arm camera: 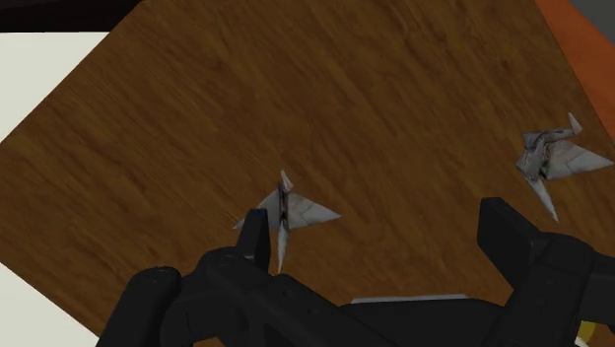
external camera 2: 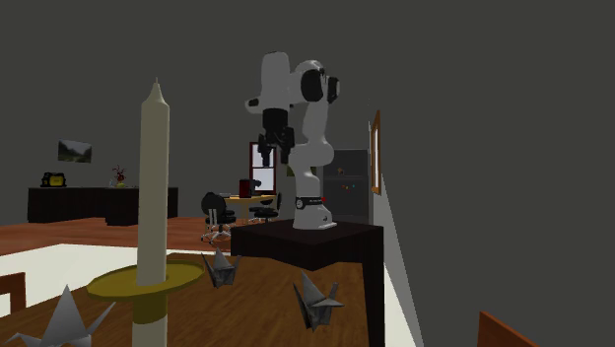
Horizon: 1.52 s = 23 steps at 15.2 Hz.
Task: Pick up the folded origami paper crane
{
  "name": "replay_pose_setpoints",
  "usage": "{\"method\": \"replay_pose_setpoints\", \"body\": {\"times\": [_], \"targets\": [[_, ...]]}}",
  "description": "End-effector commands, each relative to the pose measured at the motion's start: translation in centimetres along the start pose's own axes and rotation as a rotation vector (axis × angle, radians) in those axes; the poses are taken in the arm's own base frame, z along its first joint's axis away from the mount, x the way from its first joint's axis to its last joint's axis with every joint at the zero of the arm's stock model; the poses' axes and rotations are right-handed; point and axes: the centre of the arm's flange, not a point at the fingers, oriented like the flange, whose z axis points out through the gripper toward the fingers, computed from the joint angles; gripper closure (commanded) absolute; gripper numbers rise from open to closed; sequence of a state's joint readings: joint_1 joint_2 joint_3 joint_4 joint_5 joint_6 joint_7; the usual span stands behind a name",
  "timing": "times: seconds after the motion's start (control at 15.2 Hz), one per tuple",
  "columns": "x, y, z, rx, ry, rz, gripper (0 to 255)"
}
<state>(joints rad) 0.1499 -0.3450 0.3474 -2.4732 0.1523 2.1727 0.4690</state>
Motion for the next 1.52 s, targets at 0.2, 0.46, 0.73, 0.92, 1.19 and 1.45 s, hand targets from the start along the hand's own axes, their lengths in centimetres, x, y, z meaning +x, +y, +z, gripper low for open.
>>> {"method": "replay_pose_setpoints", "body": {"times": [0.2,0.46,0.73,0.92,1.19,1.45], "targets": [[0.9,-5.1,4.2,-0.004,-0.008,-0.004,0],[1.7,-9.3,7.5,-0.009,-0.015,-0.008,0],[2.5,-13.4,10.8,-0.013,-0.022,-0.012,0],[3.1,-16.5,13.3,-0.016,-0.028,-0.015,0],[3.8,-20.6,16.6,-0.020,-0.035,-0.019,0],[4.4,-24.7,20.0,-0.025,-0.042,-0.023,0]]}}
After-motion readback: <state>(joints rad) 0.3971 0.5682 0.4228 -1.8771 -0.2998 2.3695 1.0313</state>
